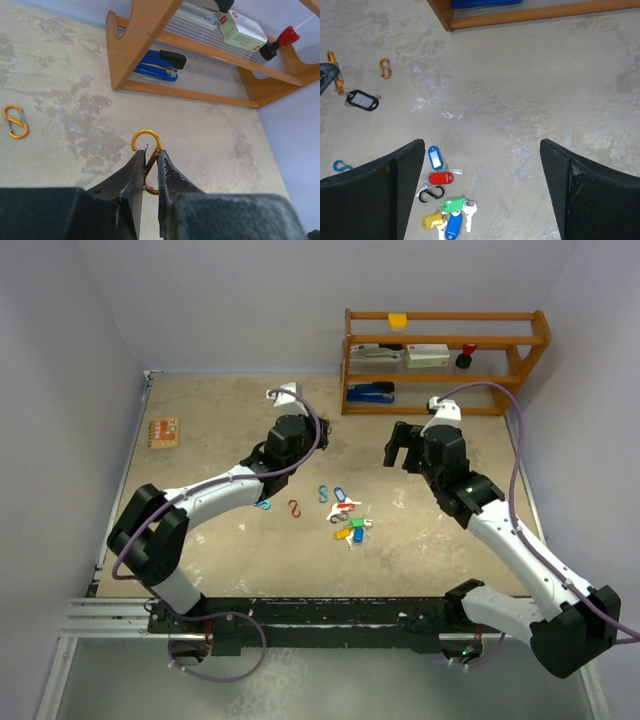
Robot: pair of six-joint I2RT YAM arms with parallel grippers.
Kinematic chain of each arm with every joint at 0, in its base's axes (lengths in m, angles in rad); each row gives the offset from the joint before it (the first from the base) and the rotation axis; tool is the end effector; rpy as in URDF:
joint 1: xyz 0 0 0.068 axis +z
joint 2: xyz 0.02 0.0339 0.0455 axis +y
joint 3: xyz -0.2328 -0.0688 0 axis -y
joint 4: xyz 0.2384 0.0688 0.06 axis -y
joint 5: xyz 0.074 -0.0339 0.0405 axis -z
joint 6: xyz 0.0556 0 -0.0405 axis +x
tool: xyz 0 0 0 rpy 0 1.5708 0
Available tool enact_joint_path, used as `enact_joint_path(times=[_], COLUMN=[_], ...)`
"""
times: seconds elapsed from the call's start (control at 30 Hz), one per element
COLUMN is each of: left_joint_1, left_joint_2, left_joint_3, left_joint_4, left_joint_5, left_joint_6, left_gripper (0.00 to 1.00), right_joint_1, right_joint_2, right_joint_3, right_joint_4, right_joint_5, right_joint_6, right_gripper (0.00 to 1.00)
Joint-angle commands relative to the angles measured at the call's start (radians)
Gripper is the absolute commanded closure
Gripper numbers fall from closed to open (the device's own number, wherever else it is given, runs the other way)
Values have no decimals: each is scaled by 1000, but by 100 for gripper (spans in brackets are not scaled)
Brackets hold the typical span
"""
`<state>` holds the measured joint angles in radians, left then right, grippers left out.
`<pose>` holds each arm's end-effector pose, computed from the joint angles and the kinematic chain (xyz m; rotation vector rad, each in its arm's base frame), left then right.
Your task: Put the keys on the keyring
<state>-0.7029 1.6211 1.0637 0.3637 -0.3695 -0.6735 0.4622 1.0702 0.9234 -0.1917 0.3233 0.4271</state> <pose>0.3100 -0.2363 0.2466 -0.2475 1.7836 -0.6733 0.2517 0.1057 0.3001 0.1850 1.8931 0.2974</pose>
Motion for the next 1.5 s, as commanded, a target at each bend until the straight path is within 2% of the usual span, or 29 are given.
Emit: enact_joint_path(times=[0.0, 0.43, 0.77, 0.97, 1.1, 1.27, 1.47], left_joint_1=[15, 21, 19, 19, 20, 20, 22], left_joint_2=[25, 160, 322, 322, 257, 122, 43], left_joint_3=[3, 73, 203, 211, 144, 47, 29], left_joint_4=[108, 194, 232, 229, 192, 41, -226], left_joint_5=[79, 179, 267, 262, 200, 26, -112], left_joint_6=[-38, -68, -87, -88, -76, -73, -78], left_gripper=[89, 78, 71, 65, 54, 32, 27], right_joint_1=[-18, -45, -60, -66, -66, -66, -65], right_joint_2=[-29, -54, -98, -103, -77, -18, 107], right_joint_3=[0, -1, 0, 0, 3, 17, 62], right_joint_4=[2, -19, -38, -40, -40, -41, -47], right_joint_5=[13, 30, 59, 57, 33, -36, -142], right_joint_6=[1, -10, -17, -23, -24, -33, -70], right_gripper=[0, 0, 0, 0, 0, 0, 0])
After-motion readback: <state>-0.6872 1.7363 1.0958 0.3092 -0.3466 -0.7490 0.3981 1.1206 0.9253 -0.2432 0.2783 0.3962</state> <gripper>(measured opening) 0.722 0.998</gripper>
